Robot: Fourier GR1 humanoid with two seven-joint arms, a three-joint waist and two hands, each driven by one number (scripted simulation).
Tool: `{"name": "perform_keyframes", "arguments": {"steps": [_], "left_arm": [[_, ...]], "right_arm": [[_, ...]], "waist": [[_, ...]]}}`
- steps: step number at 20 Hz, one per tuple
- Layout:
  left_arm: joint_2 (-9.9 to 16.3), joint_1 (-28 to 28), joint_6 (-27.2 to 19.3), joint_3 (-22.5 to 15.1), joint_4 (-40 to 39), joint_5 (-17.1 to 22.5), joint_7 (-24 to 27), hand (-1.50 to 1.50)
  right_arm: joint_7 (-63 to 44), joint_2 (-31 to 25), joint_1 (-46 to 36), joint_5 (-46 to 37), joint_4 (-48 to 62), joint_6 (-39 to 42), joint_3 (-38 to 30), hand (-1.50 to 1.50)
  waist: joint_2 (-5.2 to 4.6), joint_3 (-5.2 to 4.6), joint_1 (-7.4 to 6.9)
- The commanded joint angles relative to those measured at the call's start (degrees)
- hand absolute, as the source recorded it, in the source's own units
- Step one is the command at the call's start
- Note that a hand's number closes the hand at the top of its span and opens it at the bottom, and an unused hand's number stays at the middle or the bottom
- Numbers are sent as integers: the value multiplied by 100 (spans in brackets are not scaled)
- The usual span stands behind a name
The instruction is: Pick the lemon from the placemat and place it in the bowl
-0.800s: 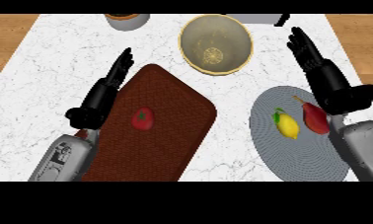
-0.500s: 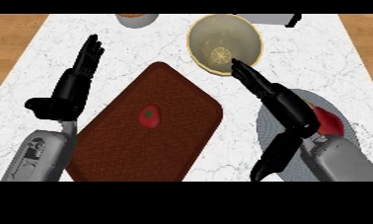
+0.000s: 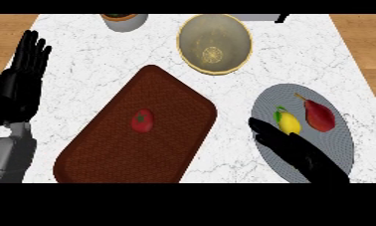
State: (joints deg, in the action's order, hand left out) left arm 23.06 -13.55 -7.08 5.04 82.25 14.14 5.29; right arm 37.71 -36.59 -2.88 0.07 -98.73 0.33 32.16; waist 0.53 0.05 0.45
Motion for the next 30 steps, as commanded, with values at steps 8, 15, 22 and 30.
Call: {"name": "perform_keyframes", "arguments": {"steps": [8, 15, 22, 30], "left_arm": [[34, 179, -115, 242, 215, 14, -158, 0], [10, -33, -46, 156, 64, -68, -164, 0], [-100, 199, 77, 139, 428, 11, -308, 0], [-85, 67, 301, 393, 208, -34, -228, 0]], "right_arm": [[-621, -2293, 929, -466, -1635, -94, -1706, -150], [-1366, -3718, 801, -1113, -1509, 918, -2119, -150], [-1851, -3900, 725, -1855, -1747, 1622, -1997, -150], [-1840, -2792, 256, -2741, -1035, 2164, -1832, -150]], "waist": [[0, -20, 160], [-41, -17, 95], [-45, -6, -32], [-56, -5, -57]]}}
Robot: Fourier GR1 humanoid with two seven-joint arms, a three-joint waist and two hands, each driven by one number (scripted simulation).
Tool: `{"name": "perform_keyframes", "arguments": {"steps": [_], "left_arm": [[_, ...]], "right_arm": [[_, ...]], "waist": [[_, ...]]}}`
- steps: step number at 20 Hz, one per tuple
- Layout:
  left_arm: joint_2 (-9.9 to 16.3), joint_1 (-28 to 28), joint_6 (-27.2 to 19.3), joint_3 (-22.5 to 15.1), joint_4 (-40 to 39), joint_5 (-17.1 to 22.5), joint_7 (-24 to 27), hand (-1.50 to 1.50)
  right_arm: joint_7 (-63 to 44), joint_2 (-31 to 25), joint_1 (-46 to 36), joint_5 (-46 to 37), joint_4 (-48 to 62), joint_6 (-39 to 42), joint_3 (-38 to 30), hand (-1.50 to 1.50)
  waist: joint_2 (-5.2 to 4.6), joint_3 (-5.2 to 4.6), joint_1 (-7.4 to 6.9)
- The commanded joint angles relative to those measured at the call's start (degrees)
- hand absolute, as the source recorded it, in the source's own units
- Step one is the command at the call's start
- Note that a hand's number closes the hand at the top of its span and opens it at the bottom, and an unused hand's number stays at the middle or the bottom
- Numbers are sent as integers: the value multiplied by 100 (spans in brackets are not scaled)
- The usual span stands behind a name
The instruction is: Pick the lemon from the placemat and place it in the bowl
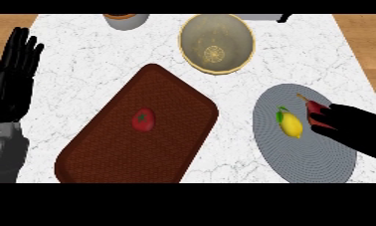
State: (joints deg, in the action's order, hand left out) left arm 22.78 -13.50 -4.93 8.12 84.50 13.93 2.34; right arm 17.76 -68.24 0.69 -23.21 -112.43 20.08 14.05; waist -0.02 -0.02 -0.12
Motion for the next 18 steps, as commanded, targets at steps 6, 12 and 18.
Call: {"name": "perform_keyframes", "arguments": {"steps": [6, 12, 18], "left_arm": [[-225, 30, 124, 57, -226, -226, 293, 0], [-264, -9, 11, 66, 149, -316, -123, 0], [-249, 423, 237, 221, 434, -273, 11, 0]], "right_arm": [[133, 1163, -453, -1180, 718, 464, 308, -150], [206, 1985, -634, -1950, 1614, 313, 519, -150], [872, 2575, -968, -2623, 2885, -210, 558, -150]], "waist": [[-3, 1, 0], [0, 3, -14], [-2, 4, -39]]}}
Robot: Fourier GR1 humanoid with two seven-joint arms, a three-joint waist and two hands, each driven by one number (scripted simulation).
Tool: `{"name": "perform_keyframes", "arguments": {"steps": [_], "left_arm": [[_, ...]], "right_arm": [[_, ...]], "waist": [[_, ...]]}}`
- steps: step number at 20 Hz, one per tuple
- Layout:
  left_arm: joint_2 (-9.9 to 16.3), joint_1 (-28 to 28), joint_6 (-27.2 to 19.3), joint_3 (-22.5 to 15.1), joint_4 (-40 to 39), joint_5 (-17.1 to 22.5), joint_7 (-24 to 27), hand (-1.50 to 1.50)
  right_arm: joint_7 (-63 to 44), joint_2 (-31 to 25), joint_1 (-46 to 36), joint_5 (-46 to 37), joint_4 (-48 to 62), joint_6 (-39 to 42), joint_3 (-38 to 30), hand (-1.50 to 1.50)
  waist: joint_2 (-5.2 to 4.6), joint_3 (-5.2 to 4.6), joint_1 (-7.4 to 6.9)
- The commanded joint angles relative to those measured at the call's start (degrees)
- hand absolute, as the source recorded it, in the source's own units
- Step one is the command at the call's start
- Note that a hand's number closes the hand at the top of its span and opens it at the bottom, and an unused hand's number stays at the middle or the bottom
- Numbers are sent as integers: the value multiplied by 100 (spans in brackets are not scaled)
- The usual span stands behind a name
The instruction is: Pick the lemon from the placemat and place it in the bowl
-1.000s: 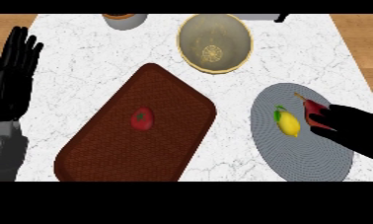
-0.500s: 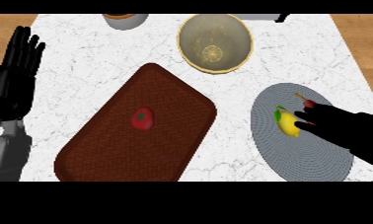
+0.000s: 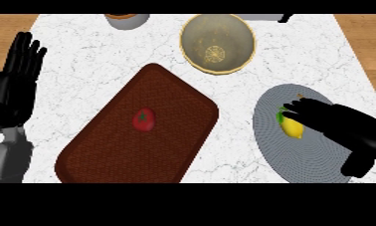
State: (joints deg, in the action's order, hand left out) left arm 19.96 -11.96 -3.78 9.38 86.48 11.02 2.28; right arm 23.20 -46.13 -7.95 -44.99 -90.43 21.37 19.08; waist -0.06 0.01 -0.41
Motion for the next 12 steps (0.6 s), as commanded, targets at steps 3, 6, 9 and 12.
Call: {"name": "perform_keyframes", "arguments": {"steps": [3, 6, 9, 12], "left_arm": [[-256, -273, -124, -92, -132, -194, -96, 0], [-26, 155, 131, 176, 410, 34, -287, 0], [-197, -36, -37, 101, 202, -185, -286, 0], [76, -103, 428, 399, -43, 84, -131, 0]], "right_arm": [[581, 559, -309, -442, 794, -129, -160, -150], [1089, 496, -517, -548, 1138, -49, -294, -150], [1194, 780, -439, -946, 1226, -311, -269, -150], [891, 745, -205, -943, 523, 169, -383, -150]], "waist": [[1, 0, 33], [7, 0, 1], [5, 0, 27], [13, -3, 51]]}}
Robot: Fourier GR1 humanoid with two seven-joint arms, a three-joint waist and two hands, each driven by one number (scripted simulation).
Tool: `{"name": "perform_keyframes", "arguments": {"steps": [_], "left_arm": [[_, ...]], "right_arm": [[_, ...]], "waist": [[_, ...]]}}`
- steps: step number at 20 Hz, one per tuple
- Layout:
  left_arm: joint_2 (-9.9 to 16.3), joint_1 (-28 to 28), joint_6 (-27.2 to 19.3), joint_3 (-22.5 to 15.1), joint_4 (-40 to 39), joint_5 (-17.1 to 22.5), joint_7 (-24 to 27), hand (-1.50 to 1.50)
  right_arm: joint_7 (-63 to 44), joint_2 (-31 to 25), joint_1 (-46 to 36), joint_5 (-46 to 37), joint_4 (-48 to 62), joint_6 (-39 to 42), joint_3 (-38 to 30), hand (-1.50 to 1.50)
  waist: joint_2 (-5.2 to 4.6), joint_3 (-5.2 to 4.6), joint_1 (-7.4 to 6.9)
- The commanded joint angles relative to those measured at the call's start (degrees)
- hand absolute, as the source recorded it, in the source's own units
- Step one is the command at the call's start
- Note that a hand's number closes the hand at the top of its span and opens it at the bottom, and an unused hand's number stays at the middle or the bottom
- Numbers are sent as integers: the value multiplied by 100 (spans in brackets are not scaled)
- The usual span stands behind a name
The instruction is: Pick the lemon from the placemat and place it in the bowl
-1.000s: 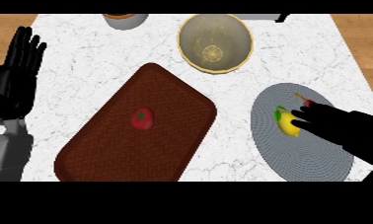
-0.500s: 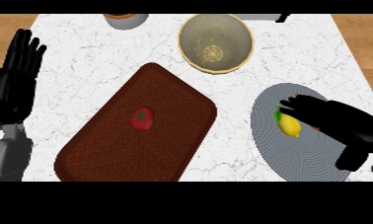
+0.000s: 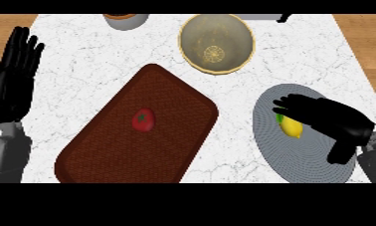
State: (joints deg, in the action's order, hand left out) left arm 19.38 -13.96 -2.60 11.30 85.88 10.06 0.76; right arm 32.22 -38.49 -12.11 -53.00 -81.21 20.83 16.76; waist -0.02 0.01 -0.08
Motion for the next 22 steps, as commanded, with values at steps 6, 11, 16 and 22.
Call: {"name": "perform_keyframes", "arguments": {"steps": [6, 11, 16, 22], "left_arm": [[122, 161, 246, 219, 124, 13, -22, 0], [-87, -144, 259, 192, -752, -193, 569, 0], [-298, -69, -5, 36, 17, -276, -64, 0], [-36, -212, 240, 319, -299, -187, 73, 0]], "right_arm": [[181, 492, 159, -826, 623, -521, -70, -150], [421, 832, -409, -1196, 1582, -638, -110, -150], [34, 1102, -332, -1485, 1305, -362, -279, -150], [271, 1269, -1059, -1747, 2577, -629, -564, -150]], "waist": [[5, 0, -16], [-13, -1, -7], [3, -1, 4], [-5, -1, -21]]}}
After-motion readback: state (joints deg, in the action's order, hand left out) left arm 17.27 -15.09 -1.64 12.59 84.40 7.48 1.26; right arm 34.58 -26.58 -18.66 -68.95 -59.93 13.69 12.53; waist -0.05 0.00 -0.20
